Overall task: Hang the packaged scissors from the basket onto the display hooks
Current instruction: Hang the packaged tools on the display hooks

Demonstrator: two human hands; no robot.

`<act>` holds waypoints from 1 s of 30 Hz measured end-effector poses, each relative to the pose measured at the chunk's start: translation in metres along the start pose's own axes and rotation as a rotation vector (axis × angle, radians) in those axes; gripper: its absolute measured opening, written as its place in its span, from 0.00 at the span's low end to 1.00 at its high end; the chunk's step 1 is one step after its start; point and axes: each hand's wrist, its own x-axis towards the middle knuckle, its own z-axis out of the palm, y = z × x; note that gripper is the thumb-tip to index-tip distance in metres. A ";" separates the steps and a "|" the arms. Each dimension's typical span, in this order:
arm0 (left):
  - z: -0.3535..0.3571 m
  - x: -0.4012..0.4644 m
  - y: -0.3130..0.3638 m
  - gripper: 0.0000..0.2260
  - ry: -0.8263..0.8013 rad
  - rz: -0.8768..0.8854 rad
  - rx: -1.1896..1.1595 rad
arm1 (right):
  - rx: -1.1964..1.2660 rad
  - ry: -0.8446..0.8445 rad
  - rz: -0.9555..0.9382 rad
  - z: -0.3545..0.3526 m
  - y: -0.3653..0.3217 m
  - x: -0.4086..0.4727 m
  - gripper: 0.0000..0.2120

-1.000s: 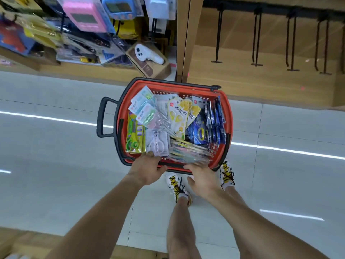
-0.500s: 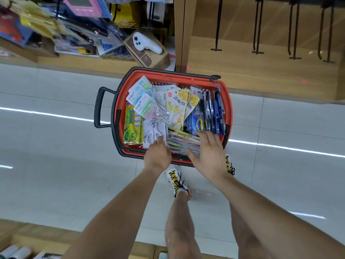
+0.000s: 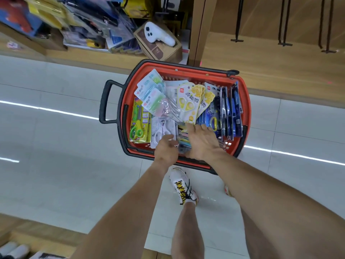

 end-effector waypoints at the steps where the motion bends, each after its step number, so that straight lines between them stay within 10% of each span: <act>1: 0.001 0.003 -0.002 0.24 -0.001 0.001 -0.041 | -0.019 -0.008 -0.005 -0.001 0.001 0.003 0.48; 12: 0.001 -0.009 -0.017 0.16 0.109 0.227 0.348 | -0.046 0.063 0.001 0.008 0.009 -0.006 0.37; 19: 0.013 0.002 -0.030 0.24 0.000 0.045 -0.129 | -0.202 0.055 0.012 0.017 0.004 -0.003 0.45; 30: 0.004 -0.005 -0.030 0.23 -0.022 0.049 -0.189 | -0.189 0.004 0.003 0.008 -0.004 0.005 0.43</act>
